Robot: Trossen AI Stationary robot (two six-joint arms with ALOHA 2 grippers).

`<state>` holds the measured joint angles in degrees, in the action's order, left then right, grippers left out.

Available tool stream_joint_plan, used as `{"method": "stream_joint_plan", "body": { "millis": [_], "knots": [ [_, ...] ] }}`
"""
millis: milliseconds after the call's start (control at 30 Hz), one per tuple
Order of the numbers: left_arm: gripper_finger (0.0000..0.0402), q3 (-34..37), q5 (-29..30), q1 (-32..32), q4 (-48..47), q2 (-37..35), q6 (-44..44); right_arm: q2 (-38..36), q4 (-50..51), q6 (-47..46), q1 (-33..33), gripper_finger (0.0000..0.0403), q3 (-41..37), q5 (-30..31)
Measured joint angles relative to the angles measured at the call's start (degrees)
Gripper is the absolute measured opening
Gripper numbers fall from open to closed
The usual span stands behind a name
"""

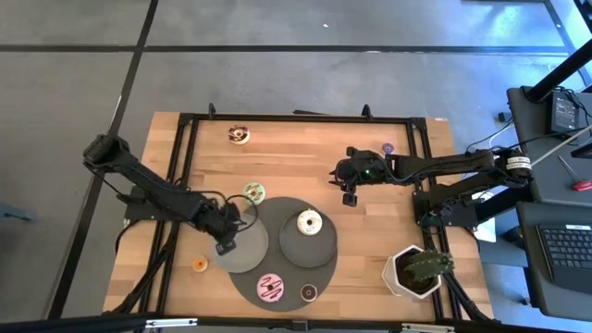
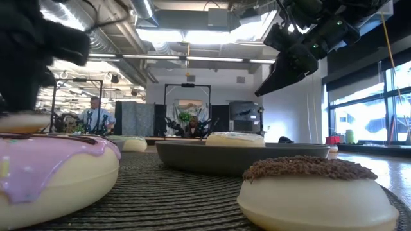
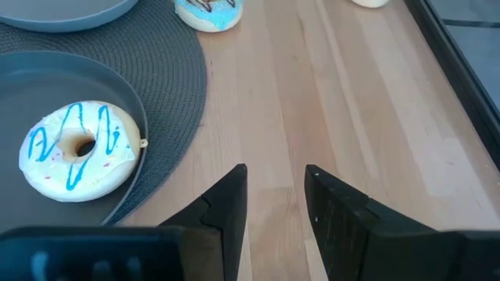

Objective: Pick & Place donuts
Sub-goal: Put the small brown donut on the gray plate

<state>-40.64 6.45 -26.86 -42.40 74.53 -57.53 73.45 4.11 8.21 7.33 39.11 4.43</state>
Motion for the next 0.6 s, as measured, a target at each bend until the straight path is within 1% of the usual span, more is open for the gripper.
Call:
{"method": "stream_joint_plan", "body": {
  "millis": [167,233,433,600],
  "knots": [
    [0.0012,0.0,-1.76,3.37,2.39,5.75,5.04,0.0,0.01,-0.05,0.0,0.0132,0.0,0.0],
    [0.0012,0.0,-2.67,3.99,3.62,6.94,6.21,0.0,0.01,-0.09,0.0,0.0132,0.0,0.0],
    [0.0012,-0.02,-6.27,5.76,6.35,7.42,5.35,0.0,0.01,-0.02,0.0,0.0132,0.0,0.0],
    [0.0012,-0.02,-6.83,6.4,6.39,7.33,6.18,0.0,0.04,-0.02,0.0,0.0132,0.0,0.0]
  ]
}}
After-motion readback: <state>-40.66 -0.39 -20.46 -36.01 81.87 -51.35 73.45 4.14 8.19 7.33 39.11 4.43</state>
